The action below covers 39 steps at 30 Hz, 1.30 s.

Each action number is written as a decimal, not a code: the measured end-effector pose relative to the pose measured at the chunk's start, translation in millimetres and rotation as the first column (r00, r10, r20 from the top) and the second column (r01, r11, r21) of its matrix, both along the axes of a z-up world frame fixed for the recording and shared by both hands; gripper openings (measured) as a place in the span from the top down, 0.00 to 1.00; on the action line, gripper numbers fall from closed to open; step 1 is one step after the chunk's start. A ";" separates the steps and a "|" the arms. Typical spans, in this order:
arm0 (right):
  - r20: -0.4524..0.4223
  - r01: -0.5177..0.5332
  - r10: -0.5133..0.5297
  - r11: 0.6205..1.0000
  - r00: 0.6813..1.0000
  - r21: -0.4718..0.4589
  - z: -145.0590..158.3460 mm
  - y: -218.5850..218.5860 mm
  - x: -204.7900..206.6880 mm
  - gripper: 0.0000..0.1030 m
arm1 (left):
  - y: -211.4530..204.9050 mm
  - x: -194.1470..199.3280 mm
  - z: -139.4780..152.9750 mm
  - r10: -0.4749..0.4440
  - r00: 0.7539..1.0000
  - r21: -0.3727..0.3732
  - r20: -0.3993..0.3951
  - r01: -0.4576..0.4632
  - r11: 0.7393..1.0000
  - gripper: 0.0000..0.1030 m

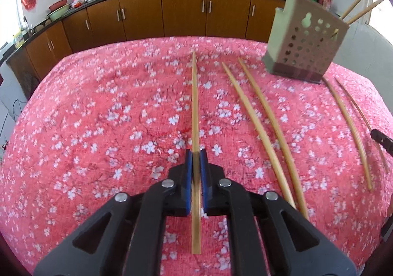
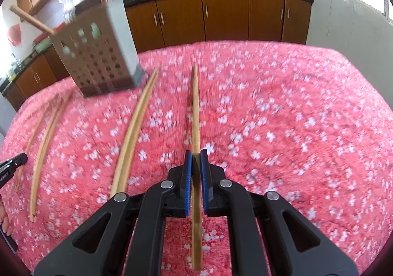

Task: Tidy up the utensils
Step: 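Lift the left tool's chopstick upright over the holder while the right tool carries its chopstick there, then lower the left tool's chopstick into the holder and open it while the right tool releases its chopstick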

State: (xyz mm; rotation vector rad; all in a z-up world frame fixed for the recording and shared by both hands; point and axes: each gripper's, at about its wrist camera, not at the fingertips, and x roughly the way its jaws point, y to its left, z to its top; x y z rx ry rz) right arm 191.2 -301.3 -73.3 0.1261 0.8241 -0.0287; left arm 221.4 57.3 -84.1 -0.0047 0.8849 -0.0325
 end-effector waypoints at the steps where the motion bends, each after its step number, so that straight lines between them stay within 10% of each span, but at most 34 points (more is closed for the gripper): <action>1: 0.024 0.003 -0.003 1.000 1.000 0.003 7.4 -1.0 -2.8 0.92 | 1.8 -2.1 6.6 -0.002 1.000 0.000 0.018 0.002 1.000 0.92; 20: 0.373 -0.038 0.018 0.998 0.927 0.046 148.7 -6.6 -24.4 0.92 | -9.7 -25.4 174.6 -0.085 0.925 -0.098 0.371 0.131 0.987 0.92; 31: 0.560 -0.222 0.133 0.971 0.818 0.093 237.8 30.6 -31.3 0.92 | -42.6 -23.0 252.4 -0.103 0.837 -0.193 0.538 0.241 0.951 0.92; 39: 0.464 -0.189 0.148 0.981 0.874 0.043 220.1 60.4 31.9 0.92 | -77.2 34.8 250.7 -0.087 0.827 -0.177 0.555 0.220 0.959 0.92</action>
